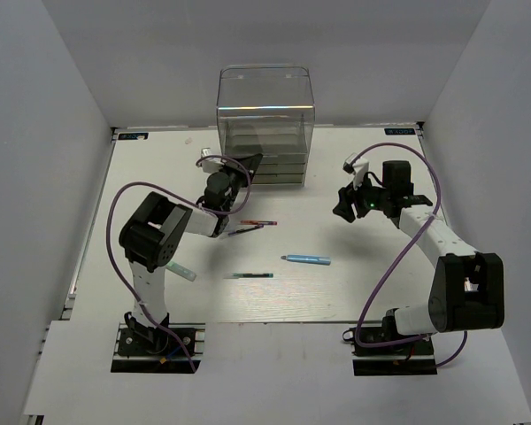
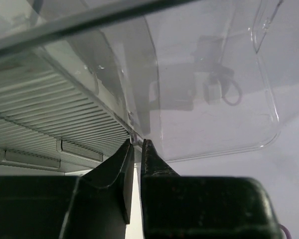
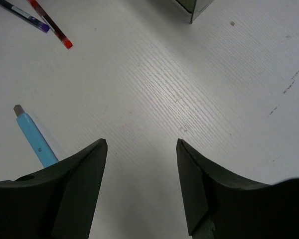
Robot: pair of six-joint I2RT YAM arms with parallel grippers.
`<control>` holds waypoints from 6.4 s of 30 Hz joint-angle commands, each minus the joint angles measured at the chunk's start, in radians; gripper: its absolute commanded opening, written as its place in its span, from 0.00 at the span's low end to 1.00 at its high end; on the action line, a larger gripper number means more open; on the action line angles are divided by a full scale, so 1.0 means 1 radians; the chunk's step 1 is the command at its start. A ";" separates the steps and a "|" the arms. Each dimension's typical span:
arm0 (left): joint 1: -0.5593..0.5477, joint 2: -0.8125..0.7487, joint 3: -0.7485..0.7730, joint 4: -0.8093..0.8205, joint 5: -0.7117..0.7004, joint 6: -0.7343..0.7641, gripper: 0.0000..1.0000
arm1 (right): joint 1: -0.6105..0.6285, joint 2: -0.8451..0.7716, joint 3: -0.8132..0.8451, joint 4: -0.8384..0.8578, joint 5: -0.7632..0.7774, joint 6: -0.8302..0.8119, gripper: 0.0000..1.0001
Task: Sort the stationery into containers
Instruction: Open the storage box at the center of the board, then pick up the stationery from the center of the board, then place the stationery in the storage box, then close the storage box at the center of the board.
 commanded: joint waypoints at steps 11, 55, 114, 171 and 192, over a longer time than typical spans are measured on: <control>-0.007 -0.166 -0.105 0.088 0.053 0.039 0.00 | 0.037 -0.021 0.012 -0.039 -0.105 -0.162 0.67; -0.016 -0.341 -0.114 0.051 0.064 0.066 0.00 | 0.356 0.013 -0.310 -0.006 0.170 -0.532 0.51; -0.016 -0.369 -0.105 0.012 0.055 0.066 0.00 | 0.506 0.462 0.082 1.321 0.724 -0.817 0.00; -0.016 -0.360 -0.114 0.030 0.055 0.066 0.00 | 0.454 0.462 0.147 1.093 0.526 -1.280 0.44; -0.016 -0.341 -0.152 -0.074 0.026 0.025 0.00 | 0.430 0.017 -0.028 0.099 -0.079 -0.954 0.07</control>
